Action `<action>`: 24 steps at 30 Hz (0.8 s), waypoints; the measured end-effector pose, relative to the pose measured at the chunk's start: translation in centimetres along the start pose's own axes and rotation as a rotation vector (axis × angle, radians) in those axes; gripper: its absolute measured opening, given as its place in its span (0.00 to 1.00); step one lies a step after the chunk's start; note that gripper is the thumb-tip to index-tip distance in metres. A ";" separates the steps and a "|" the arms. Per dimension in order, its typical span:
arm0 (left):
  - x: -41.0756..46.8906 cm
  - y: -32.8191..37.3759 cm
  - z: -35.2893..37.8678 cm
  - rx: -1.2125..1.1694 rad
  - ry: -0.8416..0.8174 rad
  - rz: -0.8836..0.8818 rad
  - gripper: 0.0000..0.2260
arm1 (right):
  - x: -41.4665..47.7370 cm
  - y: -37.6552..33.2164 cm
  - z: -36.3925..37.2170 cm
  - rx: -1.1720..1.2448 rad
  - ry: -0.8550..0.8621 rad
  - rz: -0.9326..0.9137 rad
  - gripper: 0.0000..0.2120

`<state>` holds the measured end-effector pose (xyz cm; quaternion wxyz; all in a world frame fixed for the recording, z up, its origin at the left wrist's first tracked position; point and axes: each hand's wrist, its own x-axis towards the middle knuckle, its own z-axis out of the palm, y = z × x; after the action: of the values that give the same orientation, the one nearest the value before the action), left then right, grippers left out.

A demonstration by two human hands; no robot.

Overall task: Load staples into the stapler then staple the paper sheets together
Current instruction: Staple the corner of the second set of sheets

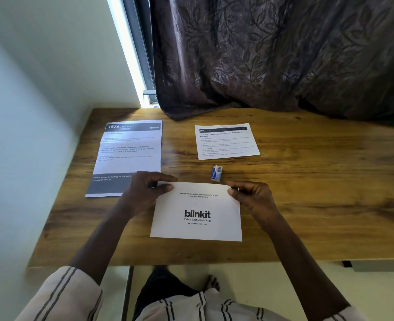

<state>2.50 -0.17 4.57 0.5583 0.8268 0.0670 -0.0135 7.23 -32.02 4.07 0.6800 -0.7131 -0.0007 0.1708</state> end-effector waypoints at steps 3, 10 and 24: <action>-0.1 -0.2 0.5 0.013 0.008 0.006 0.11 | 0.2 0.6 0.1 -0.015 0.019 0.030 0.10; 0.1 -0.9 0.9 0.062 0.045 0.038 0.15 | 0.7 0.9 0.4 0.002 0.066 0.102 0.09; 0.8 -1.3 1.2 0.117 0.003 -0.018 0.12 | 1.7 1.4 0.8 -0.060 0.079 0.119 0.10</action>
<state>3.18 -0.75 2.85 0.5086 0.8576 0.0741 -0.0212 8.37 -30.96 2.32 0.6464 -0.7380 0.0633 0.1828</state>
